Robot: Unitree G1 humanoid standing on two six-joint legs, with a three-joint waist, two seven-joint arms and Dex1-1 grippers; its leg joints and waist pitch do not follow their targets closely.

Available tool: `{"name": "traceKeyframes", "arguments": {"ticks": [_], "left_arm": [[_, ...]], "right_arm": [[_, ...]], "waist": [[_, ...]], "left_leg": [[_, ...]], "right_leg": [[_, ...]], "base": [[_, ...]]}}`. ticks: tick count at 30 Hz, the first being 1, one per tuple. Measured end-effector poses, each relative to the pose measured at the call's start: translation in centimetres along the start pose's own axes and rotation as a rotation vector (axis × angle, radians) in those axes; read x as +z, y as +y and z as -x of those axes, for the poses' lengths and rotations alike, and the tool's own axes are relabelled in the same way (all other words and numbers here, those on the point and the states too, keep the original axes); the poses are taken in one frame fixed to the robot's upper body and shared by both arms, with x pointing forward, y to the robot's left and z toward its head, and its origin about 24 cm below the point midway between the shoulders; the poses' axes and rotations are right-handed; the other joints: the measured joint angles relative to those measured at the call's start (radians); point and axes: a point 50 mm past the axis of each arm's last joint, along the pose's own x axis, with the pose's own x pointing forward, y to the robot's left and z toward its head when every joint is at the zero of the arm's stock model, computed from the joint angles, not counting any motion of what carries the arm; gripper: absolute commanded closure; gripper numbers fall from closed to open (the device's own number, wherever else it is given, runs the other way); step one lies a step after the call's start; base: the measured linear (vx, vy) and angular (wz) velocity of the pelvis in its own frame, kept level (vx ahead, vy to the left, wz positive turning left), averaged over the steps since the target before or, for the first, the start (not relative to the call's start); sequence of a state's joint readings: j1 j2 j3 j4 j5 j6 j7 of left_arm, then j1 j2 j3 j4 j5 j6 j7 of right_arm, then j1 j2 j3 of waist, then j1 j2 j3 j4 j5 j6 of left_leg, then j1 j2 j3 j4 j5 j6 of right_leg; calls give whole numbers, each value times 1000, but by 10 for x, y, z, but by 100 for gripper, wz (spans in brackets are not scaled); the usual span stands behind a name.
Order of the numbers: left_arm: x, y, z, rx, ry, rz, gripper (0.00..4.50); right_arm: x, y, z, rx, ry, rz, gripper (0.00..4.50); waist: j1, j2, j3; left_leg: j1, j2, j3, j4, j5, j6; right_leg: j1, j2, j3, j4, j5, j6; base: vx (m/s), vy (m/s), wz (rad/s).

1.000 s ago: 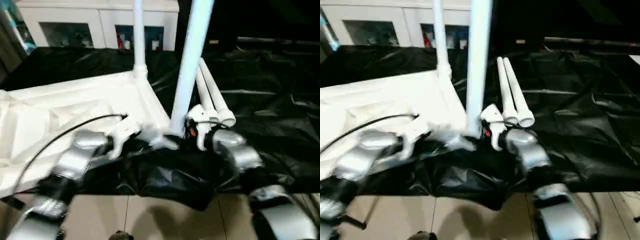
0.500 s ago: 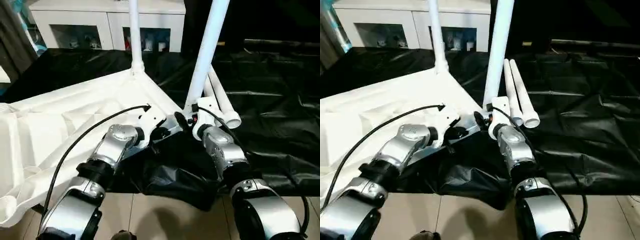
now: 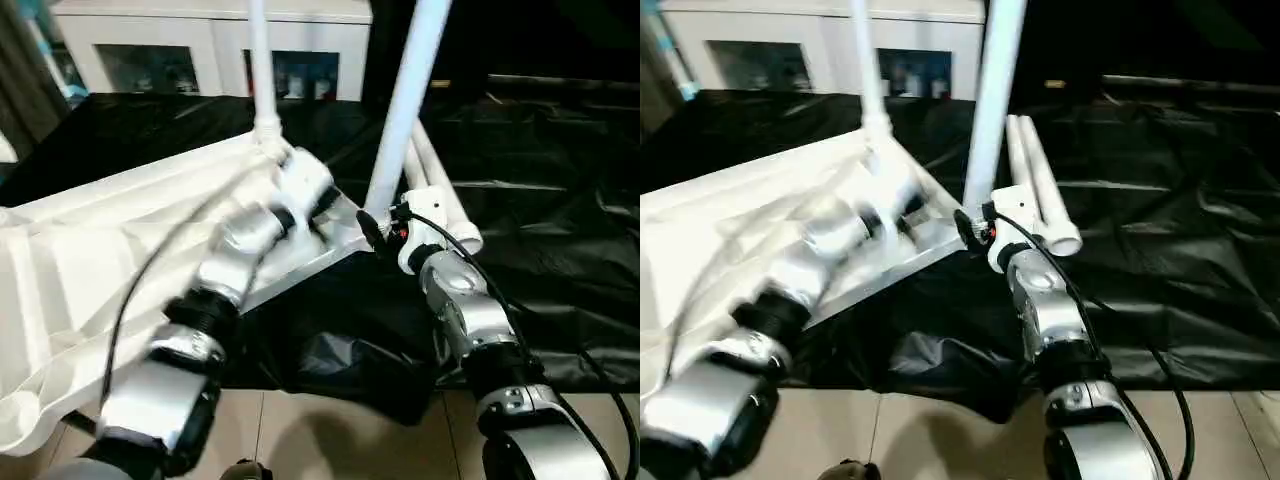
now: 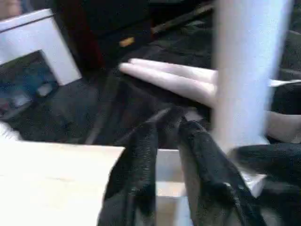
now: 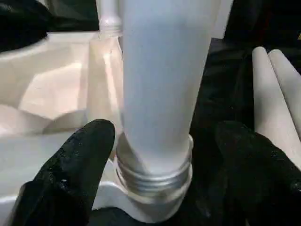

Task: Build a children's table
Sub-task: Rotate leg to tighten

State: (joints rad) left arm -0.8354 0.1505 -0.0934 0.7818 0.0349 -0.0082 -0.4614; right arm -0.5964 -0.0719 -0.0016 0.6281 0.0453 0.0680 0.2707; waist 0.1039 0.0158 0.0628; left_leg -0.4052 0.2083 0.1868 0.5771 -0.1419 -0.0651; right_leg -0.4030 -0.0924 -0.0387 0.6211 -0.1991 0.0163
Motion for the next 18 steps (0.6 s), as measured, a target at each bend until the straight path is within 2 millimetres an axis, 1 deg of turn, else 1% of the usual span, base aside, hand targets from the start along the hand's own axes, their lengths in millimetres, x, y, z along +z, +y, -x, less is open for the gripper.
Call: {"name": "traceKeyframes", "arguments": {"ticks": [1,3,4,5,6,7,8,10,11,12,13,14,15,16,18], "left_arm": [[-6,8,5,35,31,-5,316],[-16,28,21,126,99,-33,310],[-20,37,27,162,124,-38,310],[-27,53,44,237,165,-48,304],[-32,62,53,279,192,-51,290],[-37,72,70,331,223,-64,276],[-42,80,83,366,255,-68,269],[-53,92,109,437,325,-78,267],[-56,96,119,467,353,-83,267],[-59,101,129,499,383,-91,235],[-63,108,142,547,417,-93,228],[-64,112,150,577,440,-100,229],[-65,116,158,606,462,-109,231],[-66,120,165,633,481,-118,212],[-65,124,172,657,505,-122,204]], "right_arm": [[-3,3,1,11,18,11,61],[-9,12,2,63,61,32,61],[-11,14,4,72,73,34,61],[-16,15,7,98,109,47,61],[-20,16,9,113,136,51,61],[-21,20,12,137,158,58,61],[-21,21,13,151,168,64,61],[-18,23,14,179,189,75,61],[-19,24,14,185,197,79,61],[-19,24,14,188,200,79,61],[-20,25,13,189,204,77,61],[-20,26,13,191,207,75,61],[-21,27,12,193,213,71,80],[-23,27,12,194,224,68,98],[-27,30,11,202,258,62,101]], "waist": [[-3,1,0],[-12,2,1],[-13,2,1],[-15,2,1],[-14,2,1],[-15,2,1],[-16,2,1],[-15,2,1],[-15,0,0],[-14,-1,0],[-14,-5,-1],[-14,-7,-1],[-14,-8,-2],[-13,-10,-3],[-13,-12,-4]], "left_leg": [[0,0,-1,0,0,0],[0,0,-3,-1,0,0],[0,0,-5,-1,0,0],[0,0,-6,-1,0,0],[0,0,-8,-1,0,-1],[0,0,-8,-2,0,-1],[0,0,-8,-2,0,-1],[1,0,-9,-2,0,-1],[1,0,-8,-2,0,-1],[1,0,-9,-2,0,-1],[1,0,-9,-3,0,-1],[1,0,-9,-3,0,-1],[2,0,-9,-3,0,-2],[2,0,-9,-3,0,-2],[2,-1,-10,-3,0,-2]], "right_leg": [[0,1,0,0,0,0],[-1,2,0,0,0,0],[-1,3,-1,0,0,1],[-1,3,-1,0,-1,1],[-1,4,-1,0,-1,1],[-1,4,-1,-1,-1,1],[0,4,-1,-2,-1,1],[0,4,-1,-3,-1,1],[0,4,-1,-3,-1,1],[0,4,-1,-3,-1,1],[0,4,-1,-3,-1,1],[0,4,-1,-2,-1,1],[1,4,-1,-2,-1,1],[1,4,-1,-2,-1,1],[1,3,0,-2,0,1]], "base": [[0,0,0],[0,0,0],[0,0,0],[0,0,0],[0,0,0],[0,0,0],[0,0,0],[0,0,0],[0,0,0],[0,0,0],[0,0,0],[0,0,0],[0,0,0],[0,0,0],[0,0,0]]}}
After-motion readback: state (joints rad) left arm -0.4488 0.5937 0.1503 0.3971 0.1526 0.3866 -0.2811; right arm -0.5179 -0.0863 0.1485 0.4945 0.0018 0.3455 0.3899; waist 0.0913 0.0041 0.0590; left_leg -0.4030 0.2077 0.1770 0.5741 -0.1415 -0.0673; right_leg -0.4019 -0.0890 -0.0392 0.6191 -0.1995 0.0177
